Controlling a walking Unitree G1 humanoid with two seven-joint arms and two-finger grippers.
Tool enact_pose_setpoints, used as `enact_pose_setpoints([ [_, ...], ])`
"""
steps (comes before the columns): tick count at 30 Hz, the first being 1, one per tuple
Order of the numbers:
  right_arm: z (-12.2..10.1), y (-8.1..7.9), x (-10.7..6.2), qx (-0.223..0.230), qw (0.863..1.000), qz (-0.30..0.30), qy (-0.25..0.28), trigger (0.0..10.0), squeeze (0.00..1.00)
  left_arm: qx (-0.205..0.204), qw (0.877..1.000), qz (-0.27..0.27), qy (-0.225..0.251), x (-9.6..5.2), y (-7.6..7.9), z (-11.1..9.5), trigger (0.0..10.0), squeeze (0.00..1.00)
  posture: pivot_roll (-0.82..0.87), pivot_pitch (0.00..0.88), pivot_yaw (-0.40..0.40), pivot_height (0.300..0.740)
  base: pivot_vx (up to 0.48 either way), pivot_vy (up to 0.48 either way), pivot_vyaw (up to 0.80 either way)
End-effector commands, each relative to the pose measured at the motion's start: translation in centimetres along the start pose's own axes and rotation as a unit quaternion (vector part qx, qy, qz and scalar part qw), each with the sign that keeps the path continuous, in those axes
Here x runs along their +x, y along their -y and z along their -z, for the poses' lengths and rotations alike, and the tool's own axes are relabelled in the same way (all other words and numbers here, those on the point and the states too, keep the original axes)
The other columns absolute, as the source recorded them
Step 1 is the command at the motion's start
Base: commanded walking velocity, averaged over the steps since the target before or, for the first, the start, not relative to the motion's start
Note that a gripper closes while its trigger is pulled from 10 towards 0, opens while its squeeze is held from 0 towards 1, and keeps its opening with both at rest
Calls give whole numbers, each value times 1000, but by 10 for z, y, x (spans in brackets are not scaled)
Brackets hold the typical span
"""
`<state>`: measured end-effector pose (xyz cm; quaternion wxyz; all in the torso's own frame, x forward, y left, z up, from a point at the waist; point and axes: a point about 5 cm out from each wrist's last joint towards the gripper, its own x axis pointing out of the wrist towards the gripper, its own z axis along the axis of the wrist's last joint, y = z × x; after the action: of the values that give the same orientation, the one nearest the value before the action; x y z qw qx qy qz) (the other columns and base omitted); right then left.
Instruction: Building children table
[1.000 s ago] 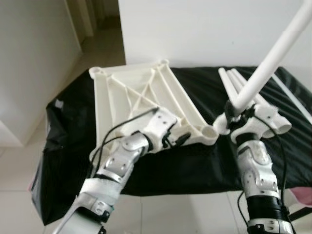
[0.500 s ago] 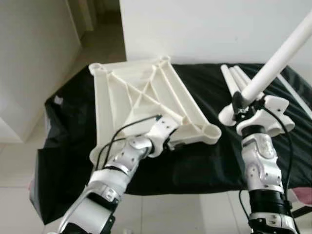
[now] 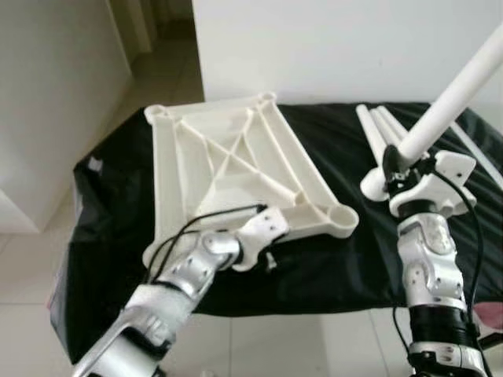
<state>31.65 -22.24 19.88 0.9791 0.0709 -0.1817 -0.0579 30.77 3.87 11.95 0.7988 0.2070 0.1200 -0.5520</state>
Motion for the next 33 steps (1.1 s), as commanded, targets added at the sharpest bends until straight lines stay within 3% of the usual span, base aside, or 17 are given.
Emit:
enact_pose_setpoints([
  [1, -3, 1, -1, 1, 1000, 1, 3, 10000, 0, 5, 978, 211, 7, -5, 25, -4, 10000, 0, 14, 0, 28, 740, 0, 0, 0],
  [8, -2, 2, -1, -1, 1000, -3, -2, 10000, 0, 36, 962, 269, 4, -30, 40, -3, 10000, 0, 15, 0, 20, 740, 0, 0, 0],
  [15, -1, 0, 2, -3, 1000, -12, -6, 10000, 0, 47, 963, 266, 13, -33, 46, -8, 10000, 0, 21, 0, -7, 740, 0, 0, 0],
  [19, 1, -2, 4, -4, 1000, -18, -9, 10000, 0, 25, 967, 253, 17, -28, 46, -7, 10000, 0, 25, 0, -15, 740, 0, 0, 0],
  [23, 1, -8, 7, -9, 999, -35, -13, 10000, 0, 11, 963, 264, 44, -40, 49, -12, 10000, 0, 20, 0, -33, 740, 0, 0, 0],
  [28, 4, -14, 8, -9, 999, -47, -19, 10000, 0, -3, 979, 190, 70, -40, 32, -20, 10000, 0, 32, 0, -38, 740, 0, 0, 0],
  [29, 8, -19, 7, -9, 998, -58, -24, 10000, 0, -15, 988, 111, 107, -37, 18, -30, 10000, 0, 49, 0, -44, 740, 0, 0, 0],
  [30, 8, -19, 7, -9, 998, -58, -24, 10000, 0, -15, 988, 111, 107, -37, 18, -30, 10000, 0, 49, 0, -44, 740, 0, 0, 0],
  [32, 13, -24, 5, -8, 997, -66, -31, 10000, 0, -42, 990, 44, 128, -37, 7, -35, 10000, 0, 58, 0, -48, 740, 0, 0, 0],
  [33, 13, -24, 5, -8, 997, -66, -31, 10000, 0, -42, 990, 44, 128, -37, 7, -35, 10000, 0, 58, 0, -48, 740, 0, 0, 0],
])
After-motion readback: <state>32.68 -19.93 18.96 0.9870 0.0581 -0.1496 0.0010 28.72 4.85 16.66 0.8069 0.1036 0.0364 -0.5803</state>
